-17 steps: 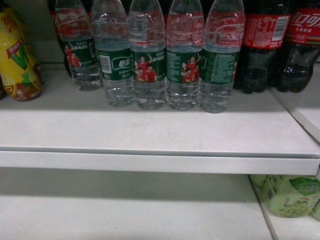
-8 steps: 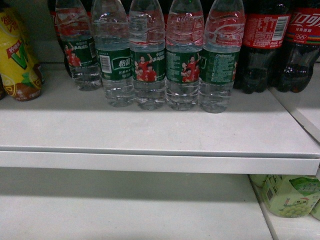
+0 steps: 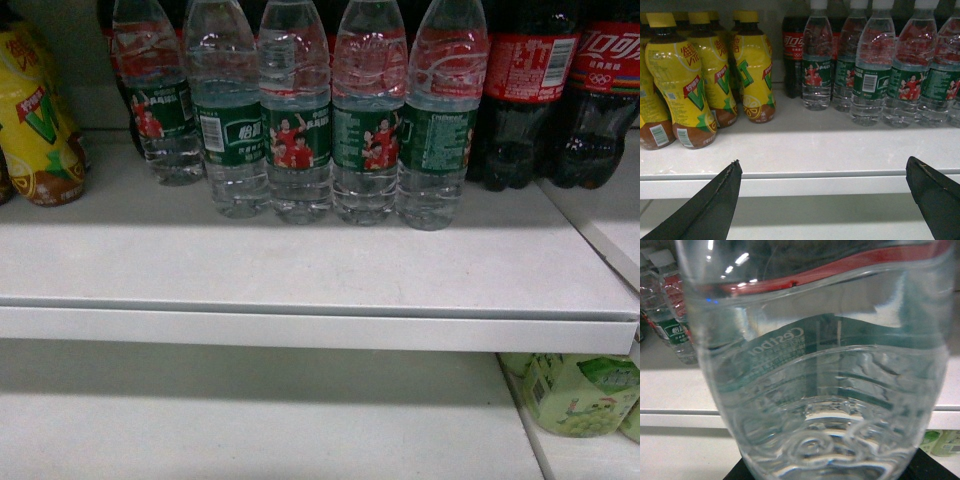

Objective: Move water from second to third shelf

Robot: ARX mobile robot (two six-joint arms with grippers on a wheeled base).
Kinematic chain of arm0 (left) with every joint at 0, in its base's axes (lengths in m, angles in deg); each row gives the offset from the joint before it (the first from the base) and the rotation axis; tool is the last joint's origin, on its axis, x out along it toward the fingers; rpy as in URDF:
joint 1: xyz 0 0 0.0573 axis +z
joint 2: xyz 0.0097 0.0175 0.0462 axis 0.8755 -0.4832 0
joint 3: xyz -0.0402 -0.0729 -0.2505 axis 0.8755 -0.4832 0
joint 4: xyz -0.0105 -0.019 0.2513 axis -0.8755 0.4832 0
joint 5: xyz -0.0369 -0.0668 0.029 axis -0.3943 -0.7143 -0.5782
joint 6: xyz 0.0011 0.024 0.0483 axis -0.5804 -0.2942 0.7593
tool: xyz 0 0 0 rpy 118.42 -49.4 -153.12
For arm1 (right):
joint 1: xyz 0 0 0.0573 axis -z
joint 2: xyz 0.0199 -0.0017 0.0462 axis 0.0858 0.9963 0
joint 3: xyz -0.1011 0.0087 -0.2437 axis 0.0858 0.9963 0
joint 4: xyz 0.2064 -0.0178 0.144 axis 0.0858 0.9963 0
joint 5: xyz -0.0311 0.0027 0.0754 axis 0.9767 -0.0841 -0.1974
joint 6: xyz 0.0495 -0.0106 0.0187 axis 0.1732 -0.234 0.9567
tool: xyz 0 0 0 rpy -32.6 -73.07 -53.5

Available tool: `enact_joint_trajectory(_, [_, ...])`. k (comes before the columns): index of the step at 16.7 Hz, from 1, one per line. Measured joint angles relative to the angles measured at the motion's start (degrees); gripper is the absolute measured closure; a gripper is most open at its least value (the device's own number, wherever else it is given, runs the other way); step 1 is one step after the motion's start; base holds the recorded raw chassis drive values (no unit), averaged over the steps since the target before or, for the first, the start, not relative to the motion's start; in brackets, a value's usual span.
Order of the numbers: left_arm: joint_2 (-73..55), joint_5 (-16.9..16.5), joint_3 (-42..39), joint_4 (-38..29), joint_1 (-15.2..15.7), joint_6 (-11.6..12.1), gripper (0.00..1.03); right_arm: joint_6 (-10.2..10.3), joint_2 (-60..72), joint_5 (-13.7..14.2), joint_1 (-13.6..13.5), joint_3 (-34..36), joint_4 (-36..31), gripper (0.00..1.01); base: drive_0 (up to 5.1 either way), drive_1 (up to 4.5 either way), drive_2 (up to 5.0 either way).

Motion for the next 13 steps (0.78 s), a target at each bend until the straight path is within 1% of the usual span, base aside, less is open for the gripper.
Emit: enact_joint_trajectory(13, [0.0, 0.1, 0.0, -0.2, 0.0, 0.0, 0.05, 0.2, 0.0, 0.0, 0.0, 0.2, -0.1, 0.62, 0.0, 0.00, 0.0])
